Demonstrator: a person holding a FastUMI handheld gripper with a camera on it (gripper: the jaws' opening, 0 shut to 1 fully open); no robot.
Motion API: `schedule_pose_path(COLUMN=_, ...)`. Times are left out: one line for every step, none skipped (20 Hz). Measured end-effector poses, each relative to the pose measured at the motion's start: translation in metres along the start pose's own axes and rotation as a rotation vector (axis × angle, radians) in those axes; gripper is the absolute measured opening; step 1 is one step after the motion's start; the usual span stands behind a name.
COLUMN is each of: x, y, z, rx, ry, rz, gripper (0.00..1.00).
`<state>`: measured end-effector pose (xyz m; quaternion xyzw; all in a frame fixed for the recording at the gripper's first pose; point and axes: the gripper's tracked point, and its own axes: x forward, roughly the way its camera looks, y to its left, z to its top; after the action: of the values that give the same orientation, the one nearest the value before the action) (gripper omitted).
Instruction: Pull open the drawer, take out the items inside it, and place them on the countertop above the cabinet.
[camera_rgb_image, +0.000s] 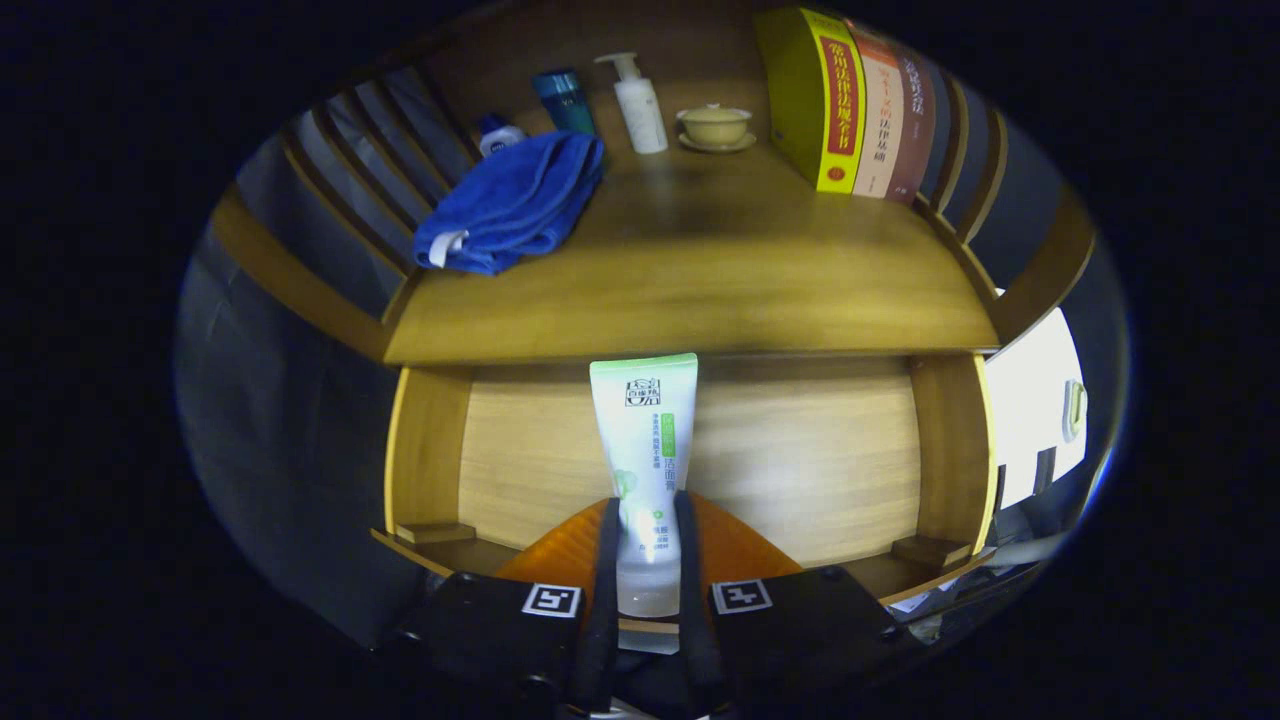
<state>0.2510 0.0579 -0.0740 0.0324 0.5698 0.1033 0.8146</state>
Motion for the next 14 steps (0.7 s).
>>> schedule_pose_path(x=-0.007, y=-0.001, z=0.01, rx=0.008, ry=-0.02, rz=-0.002, gripper=0.34)
schedule_pose_path(x=-0.012, y=-0.002, z=0.023, rx=0.014, ry=-0.039, rz=-0.002, gripper=0.34)
schedule_pose_path(x=-0.018, y=-0.004, z=0.036, rx=0.017, ry=-0.056, rz=-0.01, gripper=0.34)
schedule_pose_path(x=-0.023, y=-0.008, z=0.05, rx=0.014, ry=-0.074, rz=-0.022, gripper=0.34)
schedule_pose_path(x=-0.026, y=-0.012, z=0.065, rx=0.008, ry=-0.094, rz=-0.036, gripper=0.34)
schedule_pose_path(x=-0.03, y=-0.016, z=0.08, rx=0.006, ry=-0.112, rz=-0.049, gripper=0.34)
schedule_pose_path(x=-0.031, y=-0.018, z=0.092, rx=0.007, ry=-0.127, rz=-0.06, gripper=0.34)
schedule_pose_path(x=-0.03, y=-0.021, z=0.106, rx=0.008, ry=-0.144, rz=-0.069, gripper=0.34)
schedule_pose_path(x=-0.029, y=-0.023, z=0.119, rx=0.006, ry=-0.153, rz=-0.076, gripper=0.34)
schedule_pose_path(x=-0.026, y=-0.025, z=0.131, rx=0.005, ry=-0.158, rz=-0.08, gripper=0.34)
schedule_pose_path(x=-0.02, y=-0.024, z=0.141, rx=0.003, ry=-0.16, rz=-0.081, gripper=0.34)
schedule_pose_path(x=-0.013, y=-0.024, z=0.151, rx=0.003, ry=-0.16, rz=-0.082, gripper=0.34)
schedule_pose_path(x=-0.004, y=-0.024, z=0.159, rx=0.002, ry=-0.162, rz=-0.084, gripper=0.34)
schedule_pose_path(x=0.007, y=-0.024, z=0.167, rx=-0.001, ry=-0.156, rz=-0.089, gripper=0.34)
